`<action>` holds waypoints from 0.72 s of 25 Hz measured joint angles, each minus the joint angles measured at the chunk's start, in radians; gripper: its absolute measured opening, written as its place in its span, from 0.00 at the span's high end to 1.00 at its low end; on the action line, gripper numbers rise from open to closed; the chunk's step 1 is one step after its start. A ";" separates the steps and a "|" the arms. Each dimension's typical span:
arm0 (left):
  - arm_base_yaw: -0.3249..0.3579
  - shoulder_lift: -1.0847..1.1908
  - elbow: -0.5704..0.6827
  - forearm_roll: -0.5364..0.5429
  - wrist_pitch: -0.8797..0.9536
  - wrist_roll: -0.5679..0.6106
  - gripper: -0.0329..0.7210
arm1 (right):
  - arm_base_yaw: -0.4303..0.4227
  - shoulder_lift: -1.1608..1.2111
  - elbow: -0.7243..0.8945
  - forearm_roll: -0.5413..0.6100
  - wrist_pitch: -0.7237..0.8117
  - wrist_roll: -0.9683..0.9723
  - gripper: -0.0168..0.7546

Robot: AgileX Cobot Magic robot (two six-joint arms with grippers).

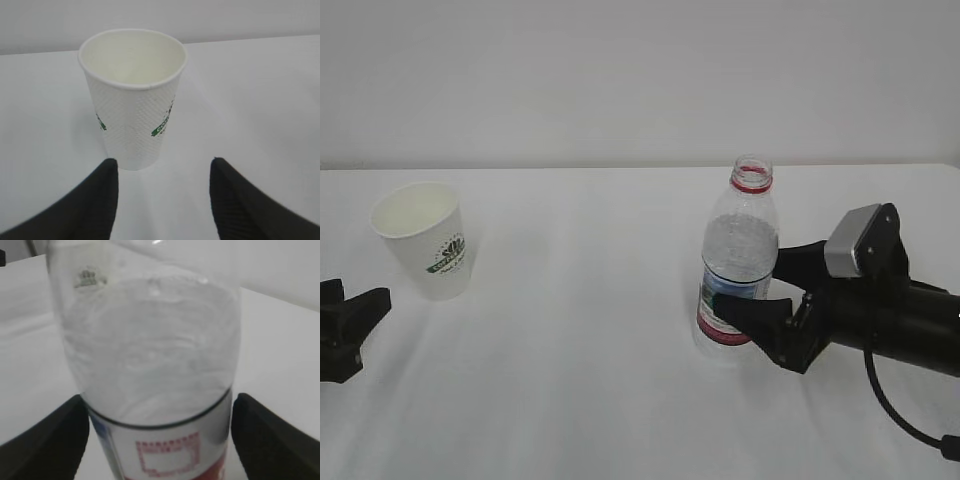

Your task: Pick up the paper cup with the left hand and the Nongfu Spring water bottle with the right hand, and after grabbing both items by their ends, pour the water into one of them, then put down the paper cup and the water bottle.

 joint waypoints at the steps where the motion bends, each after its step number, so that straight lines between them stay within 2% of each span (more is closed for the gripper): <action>1: 0.000 0.000 0.000 0.000 0.000 0.000 0.38 | 0.006 0.000 -0.008 -0.003 0.000 0.002 0.10; 18: 0.000 0.000 0.000 0.000 0.000 0.000 0.38 | 0.010 0.046 -0.061 -0.001 -0.002 0.026 0.10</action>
